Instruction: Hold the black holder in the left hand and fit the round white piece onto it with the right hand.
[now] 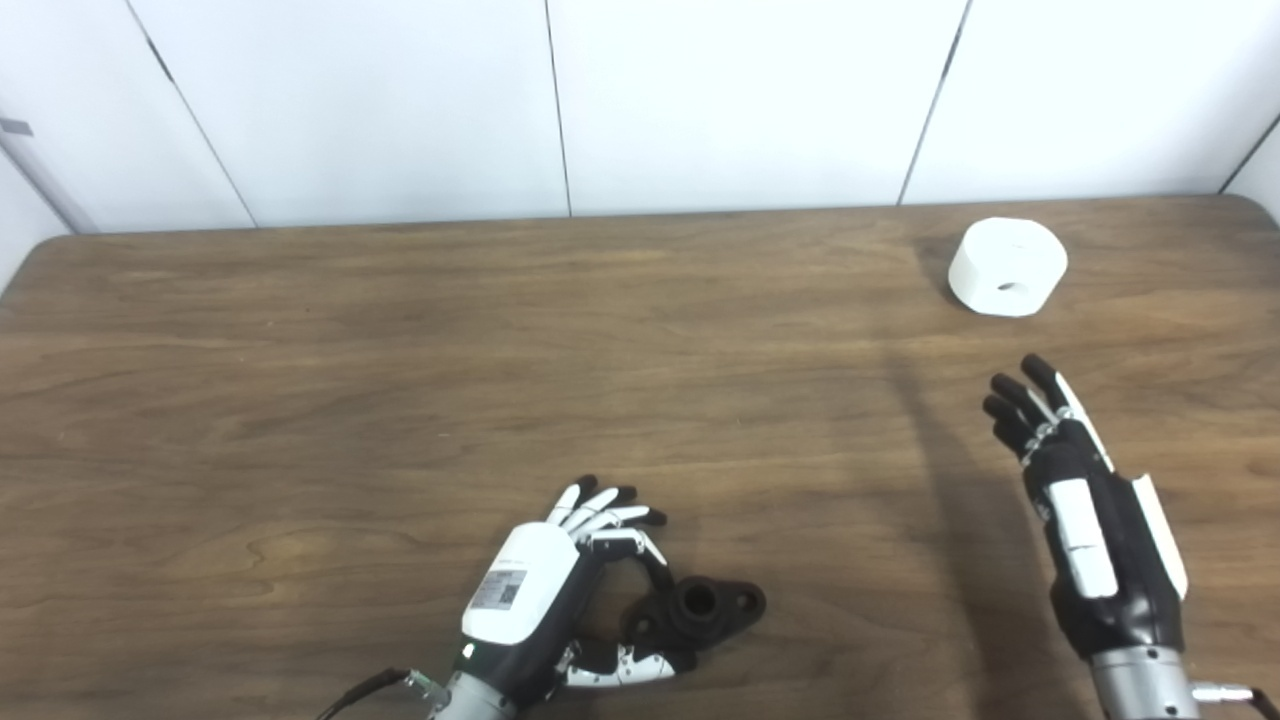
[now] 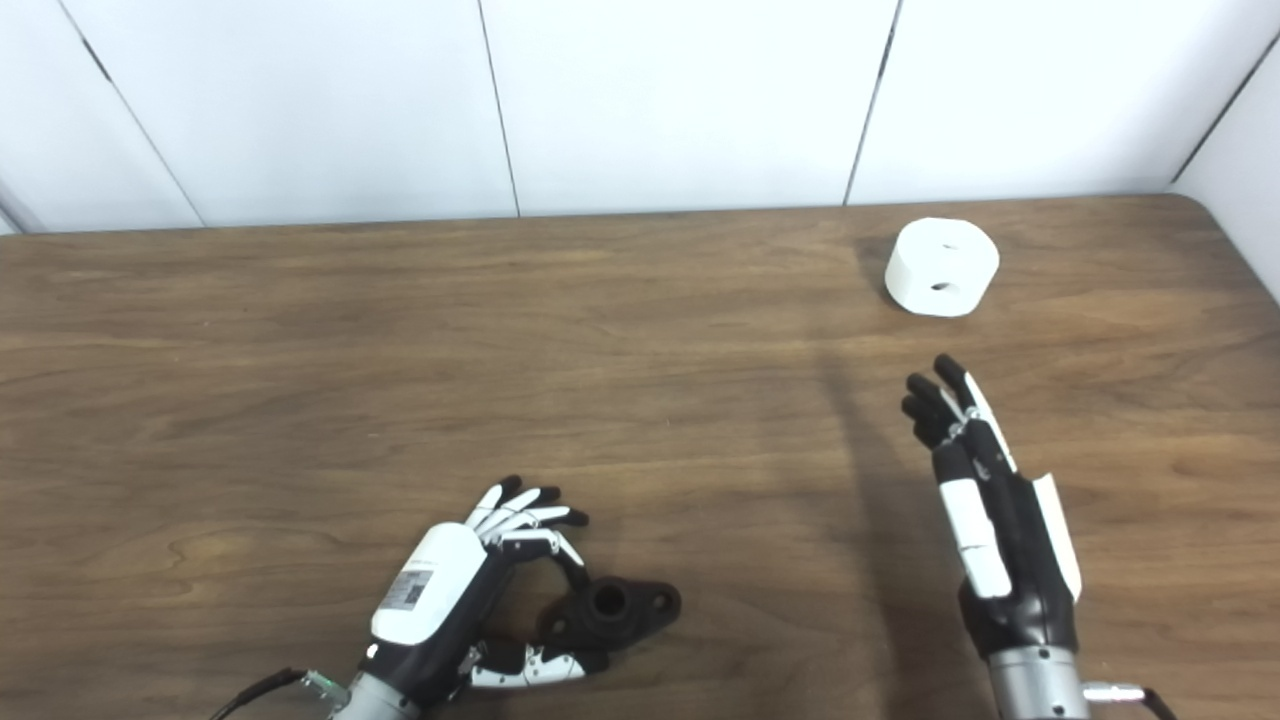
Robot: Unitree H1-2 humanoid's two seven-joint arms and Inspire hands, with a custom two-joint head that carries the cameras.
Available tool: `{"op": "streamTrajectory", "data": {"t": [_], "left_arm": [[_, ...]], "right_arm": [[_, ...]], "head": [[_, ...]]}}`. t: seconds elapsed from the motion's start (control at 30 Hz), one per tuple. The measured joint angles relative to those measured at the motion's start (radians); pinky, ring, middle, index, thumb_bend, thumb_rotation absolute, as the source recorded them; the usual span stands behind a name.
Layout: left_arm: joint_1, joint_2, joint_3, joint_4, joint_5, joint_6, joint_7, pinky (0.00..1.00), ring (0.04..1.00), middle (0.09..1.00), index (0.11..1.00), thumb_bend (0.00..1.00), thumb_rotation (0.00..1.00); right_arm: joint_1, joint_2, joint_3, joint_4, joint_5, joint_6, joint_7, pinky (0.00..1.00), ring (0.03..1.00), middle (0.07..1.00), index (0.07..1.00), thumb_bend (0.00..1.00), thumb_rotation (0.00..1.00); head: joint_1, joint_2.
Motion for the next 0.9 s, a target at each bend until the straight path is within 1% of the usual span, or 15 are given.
{"op": "streamTrajectory", "data": {"t": [0.1,0.17,0.23,0.27,0.33,0.4,0.47,0.5,0.57,0.6,0.67,0.7,0.77,0.83,0.9], "left_arm": [[0.002,-0.002,0.002,0.0,0.0,0.0,0.0,1.0,0.906,0.801,0.487,0.52,0.04],[0.003,-0.004,0.004,0.0,0.0,0.0,0.0,1.0,0.903,0.8,0.487,0.52,0.04],[0.004,-0.005,0.006,0.001,0.0,-0.001,0.0,1.0,0.903,0.802,0.487,0.52,0.04],[0.004,-0.005,0.007,0.001,0.0,-0.002,0.0,1.0,0.904,0.802,0.487,0.52,0.04],[0.004,-0.005,0.007,0.002,0.0,-0.004,0.0,1.0,0.907,0.805,0.487,0.52,0.04],[0.004,-0.005,0.009,0.004,0.0,-0.007,0.0,1.0,0.905,0.804,0.487,0.52,0.04],[0.004,-0.004,0.011,0.006,0.0,-0.011,0.0,1.0,0.901,0.802,0.487,0.52,0.04],[0.004,-0.004,0.013,0.006,0.0,-0.014,0.0,1.0,0.9,0.801,0.487,0.52,0.04],[0.007,-0.004,0.019,0.007,-0.001,-0.02,0.0,1.0,0.901,0.801,0.487,0.52,0.04],[0.007,-0.003,0.021,0.008,-0.003,-0.023,-0.001,1.0,0.901,0.8,0.487,0.52,0.04],[0.007,-0.002,0.027,0.012,-0.01,-0.031,-0.002,1.0,0.898,0.798,0.487,0.52,0.04],[0.007,-0.001,0.03,0.015,-0.014,-0.035,-0.002,1.0,0.898,0.797,0.487,0.52,0.04],[0.007,0.002,0.037,0.016,-0.022,-0.04,-0.004,1.0,0.9,0.797,0.487,0.52,0.04],[0.007,0.005,0.043,0.017,-0.03,-0.045,-0.009,1.0,0.902,0.798,0.487,0.52,0.04],[0.006,0.009,0.051,0.017,-0.039,-0.052,-0.015,1.0,0.907,0.801,0.487,0.52,0.04]], "right_arm": [[-0.023,-0.004,-0.009,-0.011,0.004,0.008,0.001,0.95,0.885,0.894,0.934,0.56,0.86],[-0.042,-0.006,-0.021,-0.016,0.004,0.032,0.0,0.93,0.871,0.882,0.933,0.55,0.79],[-0.059,-0.009,-0.036,-0.025,-0.001,0.053,-0.002,0.94,0.879,0.886,0.933,0.55,0.76],[-0.071,-0.011,-0.044,-0.032,-0.006,0.066,-0.002,0.94,0.885,0.891,0.935,0.55,0.75],[-0.093,-0.018,-0.058,-0.036,-0.019,0.076,-0.002,0.93,0.888,0.895,0.935,0.56,0.73],[-0.116,-0.028,-0.068,-0.041,-0.033,0.092,-0.001,0.94,0.91,0.905,0.939,0.58,0.68],[-0.145,-0.047,-0.077,-0.046,-0.034,0.129,0.002,0.93,0.923,0.91,0.937,0.61,0.64],[-0.159,-0.053,-0.084,-0.05,-0.033,0.147,0.002,0.93,0.924,0.911,0.936,0.61,0.63],[-0.192,-0.062,-0.093,-0.056,-0.04,0.181,0.002,0.93,0.933,0.917,0.932,0.65,0.66],[-0.21,-0.07,-0.093,-0.057,-0.049,0.193,0.002,0.92,0.935,0.918,0.932,0.65,0.66],[-0.244,-0.09,-0.092,-0.056,-0.081,0.225,0.007,0.93,0.948,0.93,0.94,0.64,0.66],[-0.263,-0.102,-0.091,-0.055,-0.1,0.24,0.01,0.93,0.949,0.931,0.941,0.63,0.65],[-0.3,-0.129,-0.087,-0.055,-0.151,0.266,0.018,0.92,0.941,0.931,0.941,0.64,0.66],[-0.334,-0.158,-0.076,-0.051,-0.203,0.292,0.027,0.9,0.928,0.938,0.944,0.64,0.63],[-0.366,-0.18,-0.066,-0.038,-0.242,0.317,0.037,0.89,0.919,0.933,0.937,0.64,0.57]], "head": [[-0.014,-0.002],[-0.024,-0.006],[-0.025,-0.006],[-0.037,-0.017],[-0.049,-0.025],[-0.058,-0.032],[-0.075,-0.043],[-0.087,-0.046],[-0.123,-0.058],[-0.127,-0.058],[-0.156,-0.06],[-0.16,-0.06],[-0.172,-0.06],[-0.187,-0.06],[-0.225,-0.064]]}}
